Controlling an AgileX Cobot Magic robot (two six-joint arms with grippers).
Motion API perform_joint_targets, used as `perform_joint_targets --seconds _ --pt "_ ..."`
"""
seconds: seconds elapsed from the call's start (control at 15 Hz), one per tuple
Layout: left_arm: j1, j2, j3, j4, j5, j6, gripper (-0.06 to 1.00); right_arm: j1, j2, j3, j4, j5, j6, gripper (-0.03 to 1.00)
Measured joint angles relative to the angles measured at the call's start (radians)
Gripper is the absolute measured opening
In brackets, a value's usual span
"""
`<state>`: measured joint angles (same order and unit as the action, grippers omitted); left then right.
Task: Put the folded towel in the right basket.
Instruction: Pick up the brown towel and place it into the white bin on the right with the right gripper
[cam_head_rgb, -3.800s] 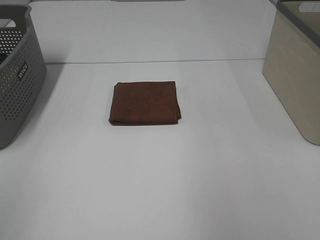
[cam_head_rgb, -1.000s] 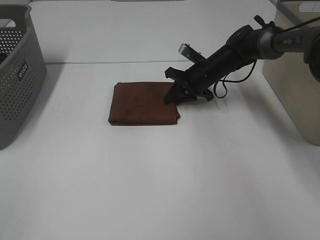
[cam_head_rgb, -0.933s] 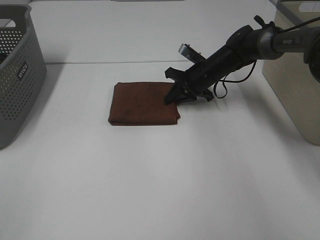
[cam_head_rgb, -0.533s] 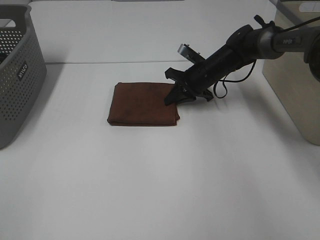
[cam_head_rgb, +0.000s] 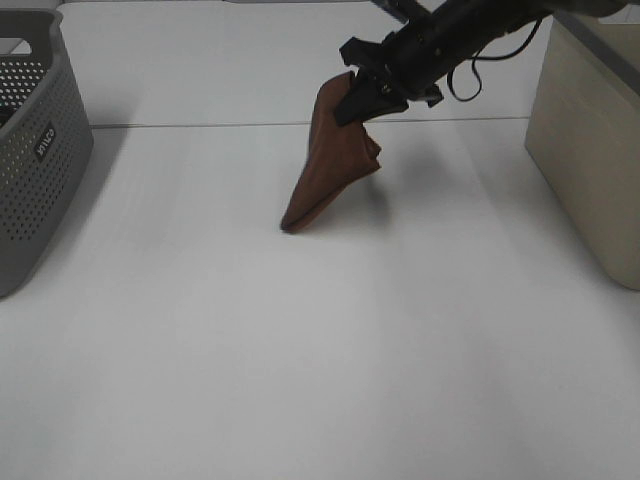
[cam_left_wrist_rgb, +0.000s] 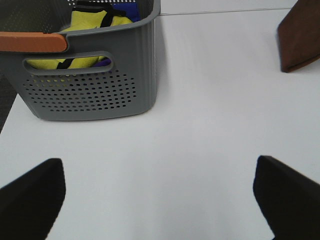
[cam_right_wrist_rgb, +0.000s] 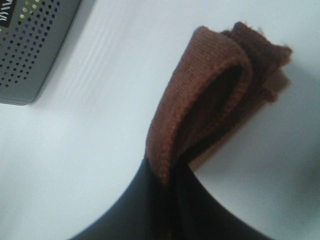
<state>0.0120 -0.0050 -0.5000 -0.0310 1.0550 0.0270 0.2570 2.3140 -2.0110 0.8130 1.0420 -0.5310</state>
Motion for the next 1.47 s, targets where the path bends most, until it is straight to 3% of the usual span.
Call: perform_joint_targets --seconds 0.27,0.53,1.0,1.2,1.47 --pt "0.000 0.000 0.000 0.000 0.000 0.000 0.97 -0.042 -0.192 -0.001 -0.098 0.023 0.044 0.05" --pt "0.000 0.000 0.000 0.000 0.000 0.000 0.97 -0.185 -0.345 -0.002 -0.145 0.076 0.067 0.05" --pt "0.000 0.000 0.000 0.000 0.000 0.000 0.97 -0.568 -0.502 -0.002 -0.161 0.135 0.081 0.05" --pt "0.000 0.000 0.000 0.000 0.000 0.000 0.97 -0.604 -0.498 -0.002 -0.313 0.133 0.122 0.05" --pt "0.000 0.000 0.000 0.000 0.000 0.000 0.97 -0.604 -0.415 -0.002 -0.398 0.166 0.145 0.05"
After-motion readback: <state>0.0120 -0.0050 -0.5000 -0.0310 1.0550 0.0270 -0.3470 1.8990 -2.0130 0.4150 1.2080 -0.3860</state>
